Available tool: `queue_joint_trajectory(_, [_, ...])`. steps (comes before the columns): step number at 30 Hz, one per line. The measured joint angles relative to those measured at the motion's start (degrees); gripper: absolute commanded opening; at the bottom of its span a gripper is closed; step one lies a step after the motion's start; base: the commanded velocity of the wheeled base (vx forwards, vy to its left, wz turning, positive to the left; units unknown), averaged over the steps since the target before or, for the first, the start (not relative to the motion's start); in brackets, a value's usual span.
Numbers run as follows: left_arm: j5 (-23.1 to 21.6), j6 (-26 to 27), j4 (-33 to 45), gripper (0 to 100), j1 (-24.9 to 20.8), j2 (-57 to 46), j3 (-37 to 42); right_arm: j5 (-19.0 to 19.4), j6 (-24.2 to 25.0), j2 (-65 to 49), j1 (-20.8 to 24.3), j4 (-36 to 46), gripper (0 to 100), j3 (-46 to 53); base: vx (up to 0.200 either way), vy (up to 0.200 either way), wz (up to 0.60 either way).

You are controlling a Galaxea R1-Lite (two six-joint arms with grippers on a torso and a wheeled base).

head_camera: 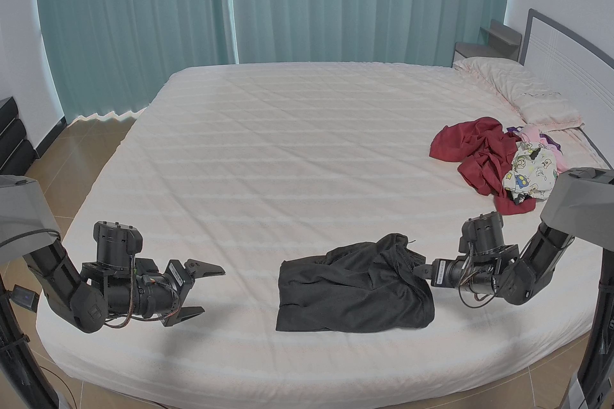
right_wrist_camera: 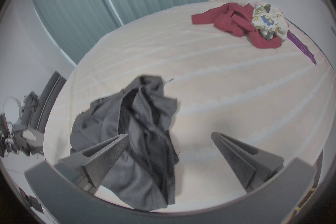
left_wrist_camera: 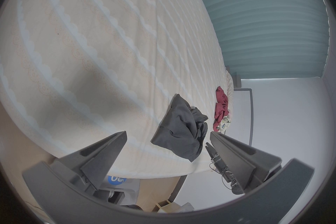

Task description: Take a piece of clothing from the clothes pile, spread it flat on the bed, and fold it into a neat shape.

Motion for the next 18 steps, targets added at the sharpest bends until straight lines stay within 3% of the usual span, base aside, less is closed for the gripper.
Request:
queue_joint_trajectory(9, [0.0, 0.0, 0.0, 100, 0.0, 0.0, -0.1, 3.3, 5.9, -2.2, -1.3, 0.0, 100, -4.4, 0.000, 0.000, 0.00])
queue_joint_trajectory(18, [0.0, 0.0, 0.0, 100, 0.0, 0.0, 0.0, 3.0, 7.6, 2.2, 3.7, 0.8, 100, -12.5, 0.000, 0.000, 0.00])
